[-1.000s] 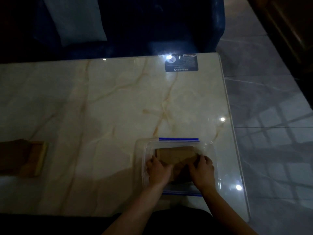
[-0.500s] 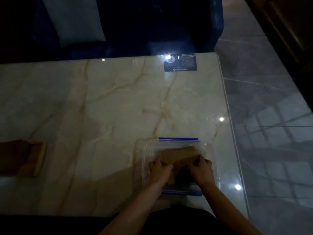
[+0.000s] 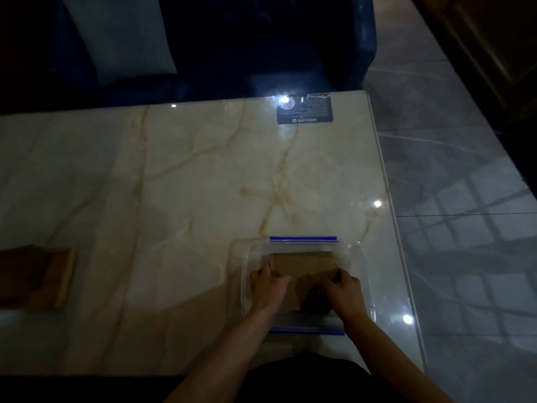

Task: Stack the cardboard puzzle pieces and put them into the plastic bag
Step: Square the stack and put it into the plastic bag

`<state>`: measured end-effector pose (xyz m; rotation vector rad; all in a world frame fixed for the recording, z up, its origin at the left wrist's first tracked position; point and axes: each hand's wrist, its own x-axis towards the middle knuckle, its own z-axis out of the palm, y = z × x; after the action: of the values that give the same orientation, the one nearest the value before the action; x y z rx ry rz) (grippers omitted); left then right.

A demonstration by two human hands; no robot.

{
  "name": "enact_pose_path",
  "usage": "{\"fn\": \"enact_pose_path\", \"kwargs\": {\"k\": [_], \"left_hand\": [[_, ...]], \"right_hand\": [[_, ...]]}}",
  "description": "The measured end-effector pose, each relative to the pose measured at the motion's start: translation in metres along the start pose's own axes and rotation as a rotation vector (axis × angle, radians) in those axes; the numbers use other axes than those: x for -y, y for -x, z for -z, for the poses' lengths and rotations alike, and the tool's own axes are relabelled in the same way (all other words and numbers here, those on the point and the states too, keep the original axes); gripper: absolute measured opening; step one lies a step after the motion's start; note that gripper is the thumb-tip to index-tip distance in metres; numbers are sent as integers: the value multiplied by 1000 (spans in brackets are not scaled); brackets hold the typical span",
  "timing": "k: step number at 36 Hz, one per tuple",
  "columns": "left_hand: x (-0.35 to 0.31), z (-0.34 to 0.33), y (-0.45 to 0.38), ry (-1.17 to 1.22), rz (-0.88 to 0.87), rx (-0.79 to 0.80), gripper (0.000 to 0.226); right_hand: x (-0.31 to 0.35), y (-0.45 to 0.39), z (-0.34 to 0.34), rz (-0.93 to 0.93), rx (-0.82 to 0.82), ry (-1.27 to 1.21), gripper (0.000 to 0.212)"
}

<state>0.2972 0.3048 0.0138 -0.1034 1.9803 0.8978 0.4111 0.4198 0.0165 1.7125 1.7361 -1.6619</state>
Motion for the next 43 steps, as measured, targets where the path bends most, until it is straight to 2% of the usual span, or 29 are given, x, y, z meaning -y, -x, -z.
{"fn": "enact_pose_path", "kwargs": {"k": [8,18,25,30,33,36,39,43], "left_hand": [[4,0,-6,-164,-52,40,76],[1,3,-7,-326,-66,62,79],[-6,12,8,-200,-97,104,80],[-4,21,26,-61,-203,104,63],[2,31,39,20,-252,139,43],[13,45,47,-35,-296,105,32],[29,62,59,-32,-363,155,18],[56,90,70,-117,-437,181,18]], "right_hand": [[-5,2,-1,31,-7,83,24],[-4,8,2,108,19,207,26],[-5,14,4,144,-22,241,30],[-5,34,11,255,-84,348,30],[-9,52,14,395,-133,418,33],[-14,70,13,494,-65,487,34],[-16,87,8,563,6,642,36],[-18,105,-6,698,75,791,33]]}}
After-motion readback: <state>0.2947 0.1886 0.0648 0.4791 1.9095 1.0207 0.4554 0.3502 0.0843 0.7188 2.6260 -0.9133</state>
